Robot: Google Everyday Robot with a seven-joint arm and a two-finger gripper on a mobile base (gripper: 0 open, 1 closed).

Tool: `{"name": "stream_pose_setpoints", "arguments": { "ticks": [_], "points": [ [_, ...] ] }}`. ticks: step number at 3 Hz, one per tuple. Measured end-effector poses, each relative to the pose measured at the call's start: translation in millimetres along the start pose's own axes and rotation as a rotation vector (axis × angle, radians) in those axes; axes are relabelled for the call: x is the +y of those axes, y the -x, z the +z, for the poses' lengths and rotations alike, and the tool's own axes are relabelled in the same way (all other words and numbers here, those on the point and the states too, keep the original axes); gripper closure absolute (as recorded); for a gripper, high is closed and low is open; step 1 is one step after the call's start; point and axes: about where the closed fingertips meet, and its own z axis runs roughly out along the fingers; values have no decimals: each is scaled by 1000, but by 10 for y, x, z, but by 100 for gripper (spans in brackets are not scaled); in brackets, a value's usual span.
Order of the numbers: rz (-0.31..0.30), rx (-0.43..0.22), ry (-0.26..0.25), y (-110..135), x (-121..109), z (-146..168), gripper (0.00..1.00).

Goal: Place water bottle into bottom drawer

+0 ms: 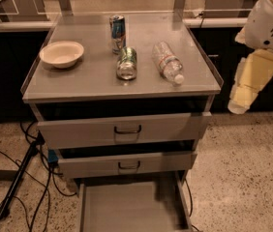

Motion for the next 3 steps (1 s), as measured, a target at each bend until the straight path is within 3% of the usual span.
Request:
{"name": "stream_pose_setpoints", "arguments": {
  "ticks": [1,3],
  "points": [
    [23,9,33,38,-79,60,0],
    [41,-25,30,176,-144,134,0]
  ]
}}
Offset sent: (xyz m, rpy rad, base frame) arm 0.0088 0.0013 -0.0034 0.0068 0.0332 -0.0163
